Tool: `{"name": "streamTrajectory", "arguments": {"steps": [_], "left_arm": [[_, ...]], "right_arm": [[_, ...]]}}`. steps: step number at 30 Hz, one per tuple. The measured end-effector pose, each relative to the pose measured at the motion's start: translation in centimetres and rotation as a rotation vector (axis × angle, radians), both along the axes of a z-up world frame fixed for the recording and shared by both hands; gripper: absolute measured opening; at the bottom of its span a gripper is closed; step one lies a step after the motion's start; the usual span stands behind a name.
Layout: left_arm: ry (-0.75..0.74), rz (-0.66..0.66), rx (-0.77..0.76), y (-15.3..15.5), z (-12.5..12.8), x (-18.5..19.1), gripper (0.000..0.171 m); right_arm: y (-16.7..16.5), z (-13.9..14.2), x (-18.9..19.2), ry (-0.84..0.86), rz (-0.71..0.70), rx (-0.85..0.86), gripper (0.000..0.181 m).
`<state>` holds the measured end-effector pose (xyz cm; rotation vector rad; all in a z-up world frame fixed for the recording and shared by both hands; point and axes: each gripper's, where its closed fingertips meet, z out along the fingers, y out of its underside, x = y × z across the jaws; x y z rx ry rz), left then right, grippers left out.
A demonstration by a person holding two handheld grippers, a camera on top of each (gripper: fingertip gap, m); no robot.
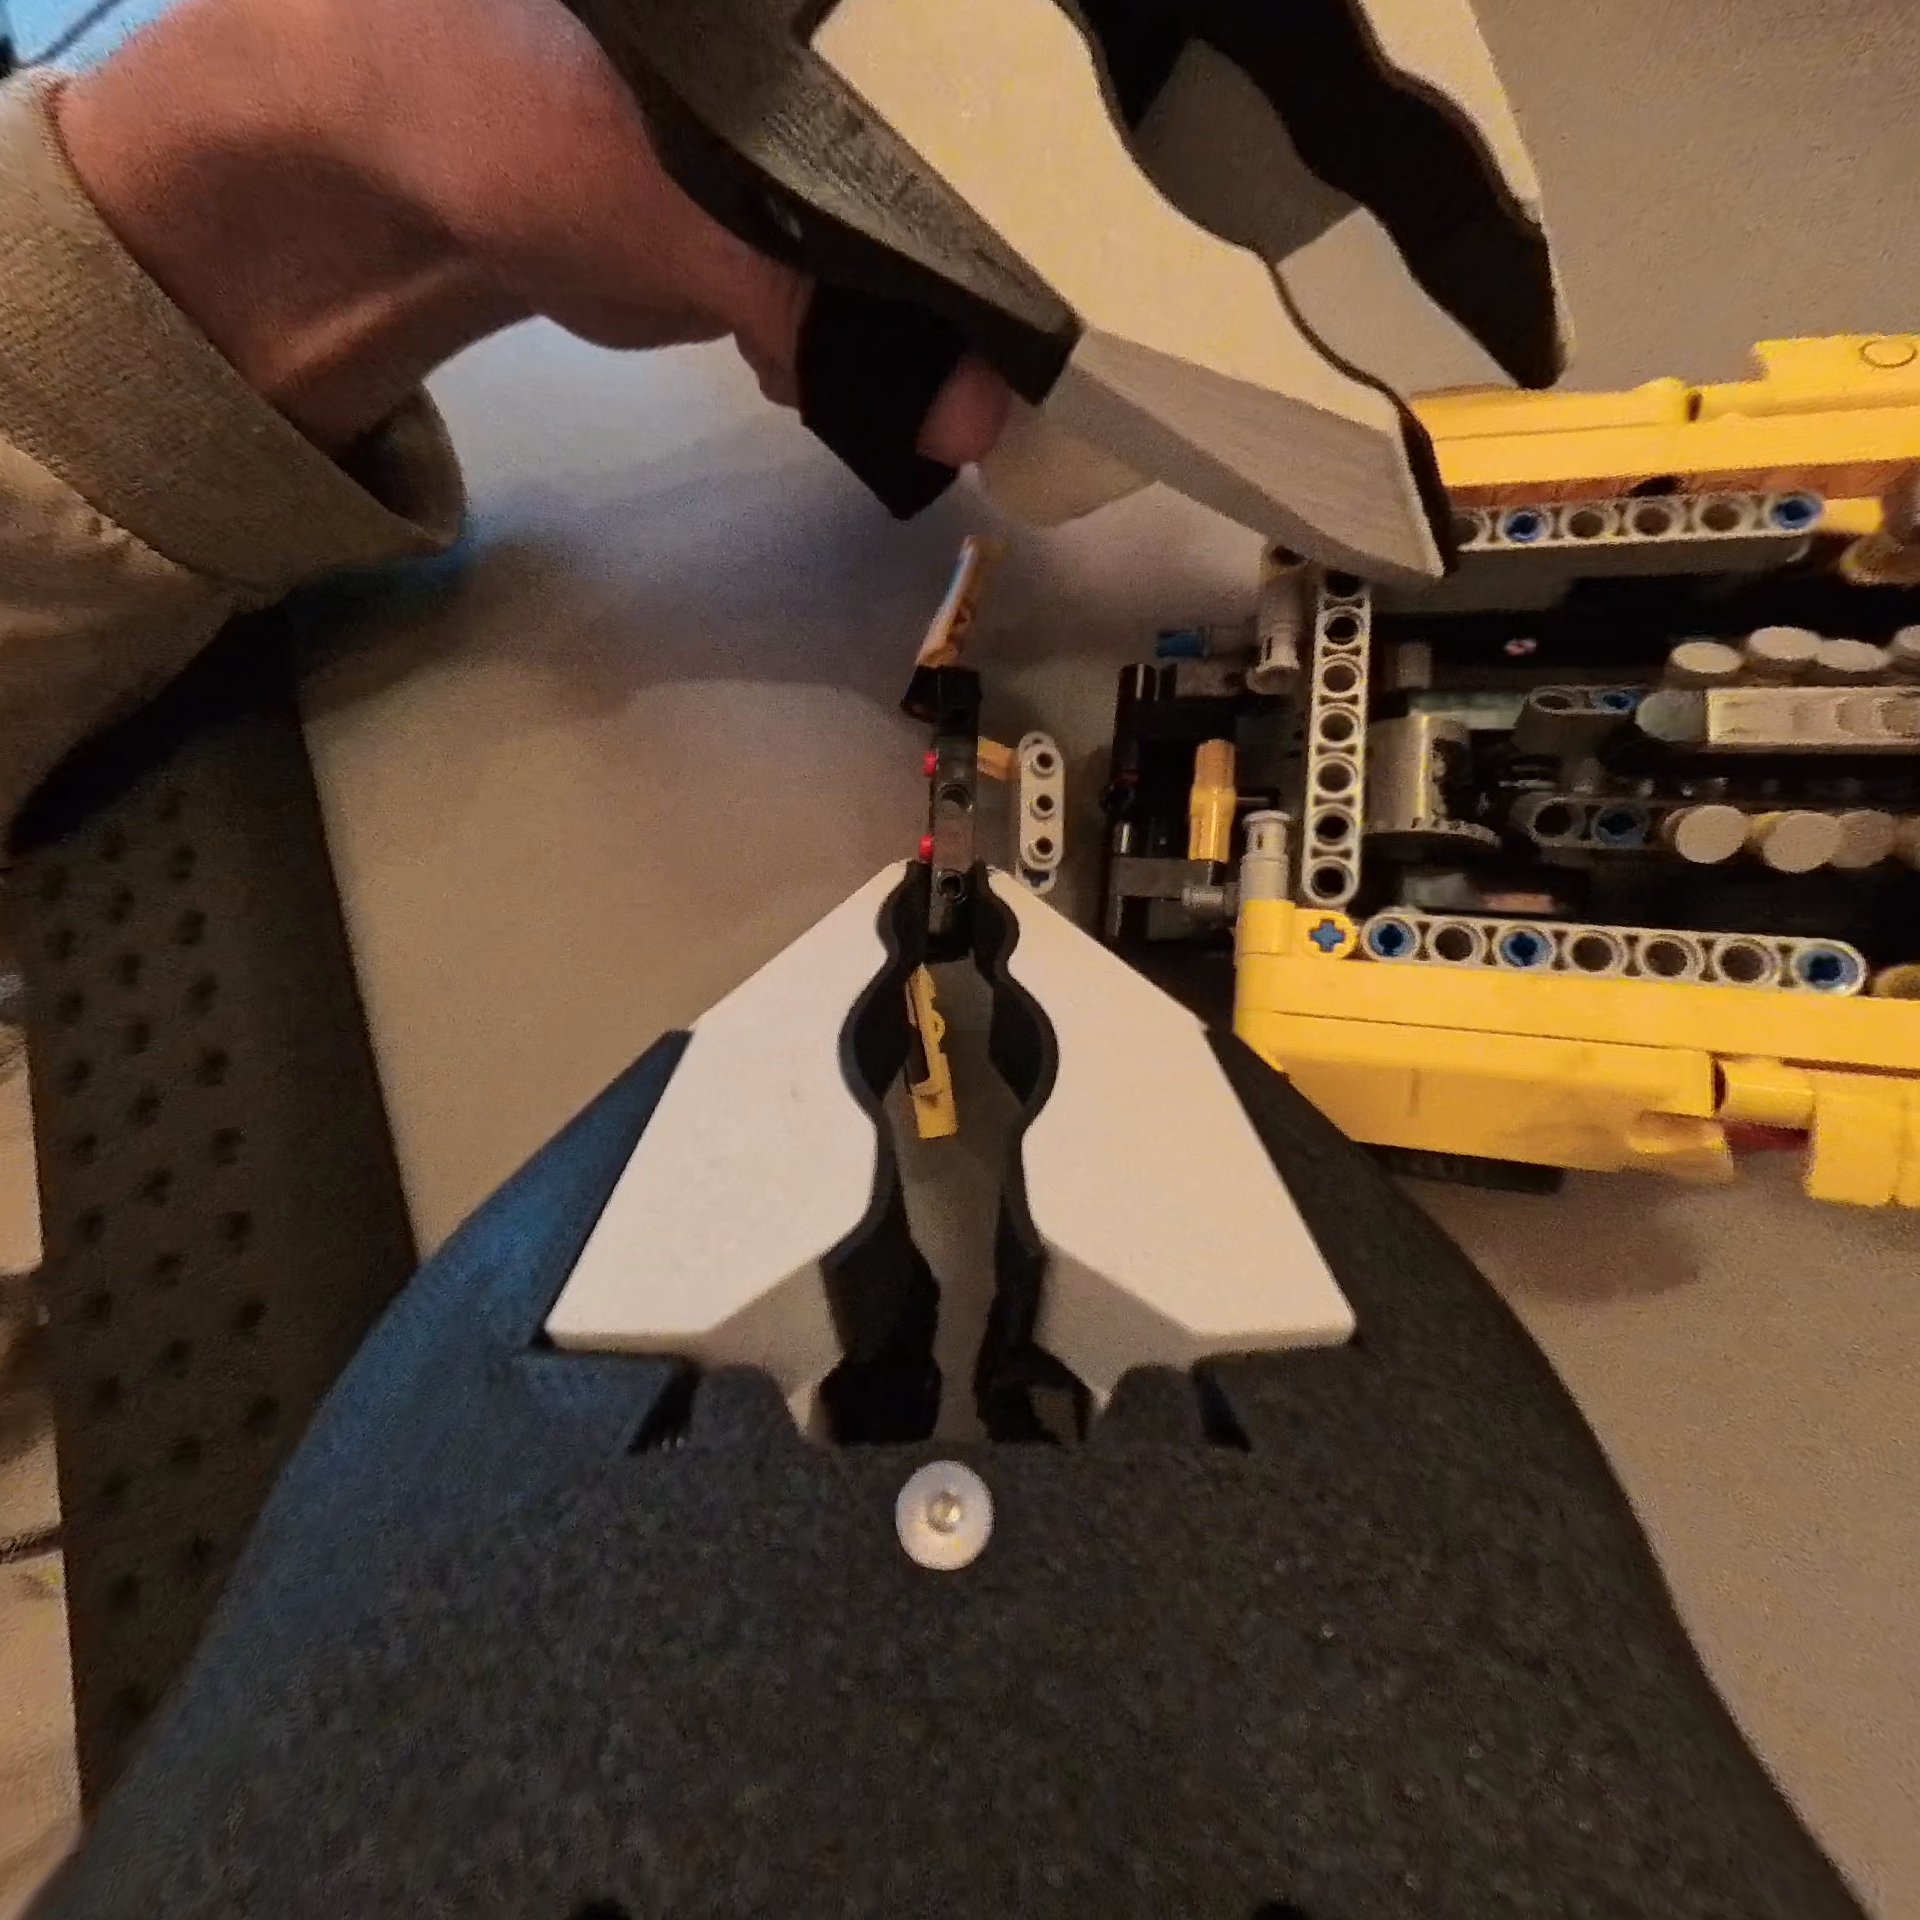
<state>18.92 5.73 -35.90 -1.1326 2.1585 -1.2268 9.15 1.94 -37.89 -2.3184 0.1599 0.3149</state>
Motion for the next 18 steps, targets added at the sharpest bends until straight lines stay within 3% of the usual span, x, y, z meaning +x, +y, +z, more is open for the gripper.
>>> {"name": "streamTrajectory", "arguments": {"steps": [4, 6, 10, 12, 14, 18], "left_arm": [[-0.010, 0.037, -0.057, 0.5, 0.9, -0.1, 0.036], [-0.043, 0.057, -0.127, 1.0, 2.4, -0.3, 0.037], [-0.154, 0.122, -0.412, 3.1, 7.1, -1.3, 0.037], [-0.155, 0.062, -0.581, 2.8, 9.1, -2.9, 0.037], [-0.118, -0.060, -0.717, 0.9, 10.6, -4.8, 0.037], [-0.057, -0.216, -0.794, -3.8, 11.4, -6.6, 0.038]], "right_arm": [[-0.6, 2.9, 0.2, 0.039, 0.028, 0.159, 0.006], [-0.7, 5.1, 1.6, 0.115, -0.048, 0.285, 0.006], [-1.4, 7.8, 3.9, 0.319, -0.170, 0.467, 0.006], [-1.8, 9.9, 3.9, 0.499, -0.154, 0.603, 0.006], [-2.0, 10.7, 4.4, 0.568, -0.175, 0.671, 0.006], [-1.8, 12.3, 3.6, 0.704, -0.125, 0.770, 0.006]]}}
